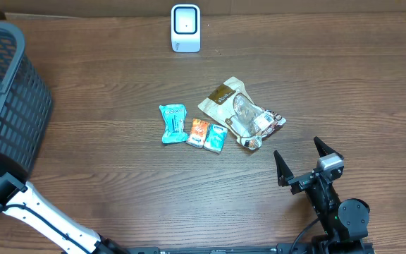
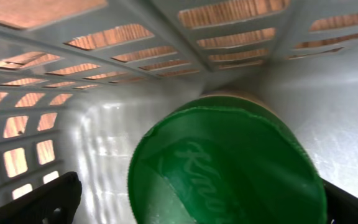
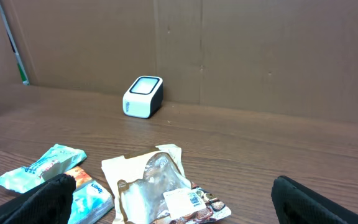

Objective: Scan the item barcode
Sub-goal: 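Grasp the green-lidded jar in the basket with the left gripper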

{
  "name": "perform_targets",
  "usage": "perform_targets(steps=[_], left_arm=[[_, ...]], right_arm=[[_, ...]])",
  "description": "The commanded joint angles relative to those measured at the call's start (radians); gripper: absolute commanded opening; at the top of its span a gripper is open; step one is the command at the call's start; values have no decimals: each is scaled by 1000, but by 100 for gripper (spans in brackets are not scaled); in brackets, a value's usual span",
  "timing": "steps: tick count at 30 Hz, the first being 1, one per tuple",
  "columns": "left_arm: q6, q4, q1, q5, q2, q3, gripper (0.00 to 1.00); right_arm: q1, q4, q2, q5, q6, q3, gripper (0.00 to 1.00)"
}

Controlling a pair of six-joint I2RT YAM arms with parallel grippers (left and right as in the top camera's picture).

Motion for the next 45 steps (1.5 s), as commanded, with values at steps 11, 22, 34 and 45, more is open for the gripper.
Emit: perform_targets(steps=[11,22,34,45], left_arm=[[-23,13,4,63,-10,-4,79],[-22,4,-9,63,-10,-3,60],[35,13,-129,107,-13,6,54],[42,0,-187,203,-71,134,55]], right_arm=[[4,6,-12,8,2,-11,100],[4,6,-12,8,2,-11,100],[4,6,-12,8,2,-11,100],[4,6,-12,8,2,-11,100]])
